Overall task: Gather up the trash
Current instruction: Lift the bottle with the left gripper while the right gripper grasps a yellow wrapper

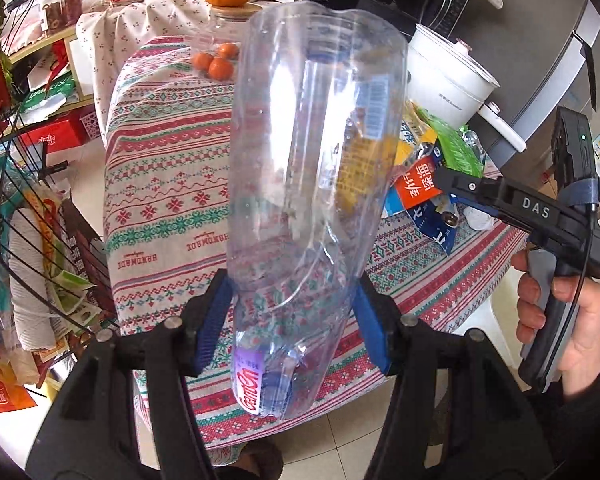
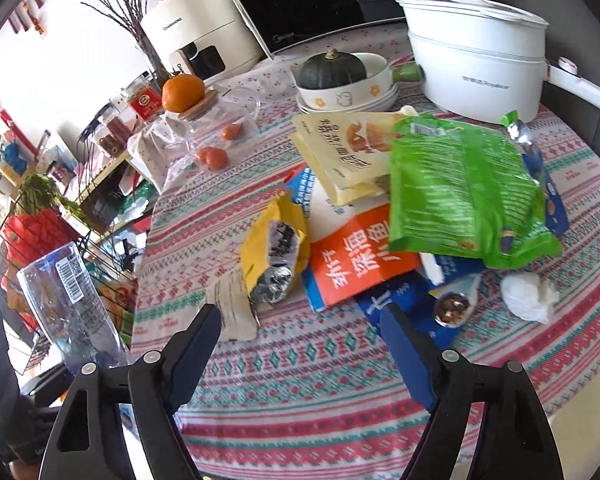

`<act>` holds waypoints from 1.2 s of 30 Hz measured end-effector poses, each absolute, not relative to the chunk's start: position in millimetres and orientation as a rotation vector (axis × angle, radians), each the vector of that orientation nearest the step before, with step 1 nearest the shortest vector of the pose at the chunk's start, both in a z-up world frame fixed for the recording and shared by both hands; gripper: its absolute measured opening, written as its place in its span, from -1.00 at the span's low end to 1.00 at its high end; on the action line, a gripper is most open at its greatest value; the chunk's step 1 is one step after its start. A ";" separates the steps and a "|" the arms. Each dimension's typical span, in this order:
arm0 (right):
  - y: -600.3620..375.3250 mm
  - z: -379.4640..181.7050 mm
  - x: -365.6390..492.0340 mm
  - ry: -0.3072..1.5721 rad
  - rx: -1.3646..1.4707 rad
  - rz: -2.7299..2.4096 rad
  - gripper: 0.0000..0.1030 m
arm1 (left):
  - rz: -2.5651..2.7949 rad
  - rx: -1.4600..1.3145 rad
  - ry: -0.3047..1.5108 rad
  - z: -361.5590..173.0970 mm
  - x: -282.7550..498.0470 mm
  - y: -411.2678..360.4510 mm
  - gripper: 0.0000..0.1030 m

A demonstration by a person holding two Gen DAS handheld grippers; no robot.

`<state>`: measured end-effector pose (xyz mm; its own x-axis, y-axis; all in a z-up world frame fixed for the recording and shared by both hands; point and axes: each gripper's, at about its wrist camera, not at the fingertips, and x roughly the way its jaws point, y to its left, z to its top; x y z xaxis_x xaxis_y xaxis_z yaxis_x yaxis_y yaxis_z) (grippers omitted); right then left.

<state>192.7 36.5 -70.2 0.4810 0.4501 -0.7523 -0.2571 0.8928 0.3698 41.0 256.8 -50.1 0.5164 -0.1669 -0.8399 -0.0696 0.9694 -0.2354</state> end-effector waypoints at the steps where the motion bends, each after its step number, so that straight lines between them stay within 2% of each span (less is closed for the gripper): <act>1: 42.9 -73.2 197.1 0.969 0.224 0.435 0.43 | -0.054 -0.261 1.028 -49.6 41.3 259.4 0.19; 8: 52.7 -87.1 224.9 0.913 0.286 0.374 0.09 | -0.057 -0.296 1.013 -51.0 56.6 264.4 0.19; 11: 46.6 -92.9 230.9 0.913 0.310 0.361 -0.37 | -0.063 -0.299 1.004 -50.0 59.7 261.4 0.19; 12: 44.2 -93.8 230.8 0.918 0.316 0.366 -0.64 | -0.065 -0.300 0.998 -48.9 60.4 260.5 0.19; 15: 39.8 -90.3 227.9 0.916 0.318 0.374 -0.81 | -0.070 -0.307 0.981 -44.6 61.4 257.9 0.19; 25: 6.0 -45.7 190.2 0.879 0.274 0.391 -0.86 | -0.136 -0.285 0.942 -29.5 62.9 223.0 0.19; 36: -82.1 -20.2 159.0 0.869 0.241 0.294 -0.86 | -0.263 -0.231 0.934 -19.6 73.7 156.1 0.19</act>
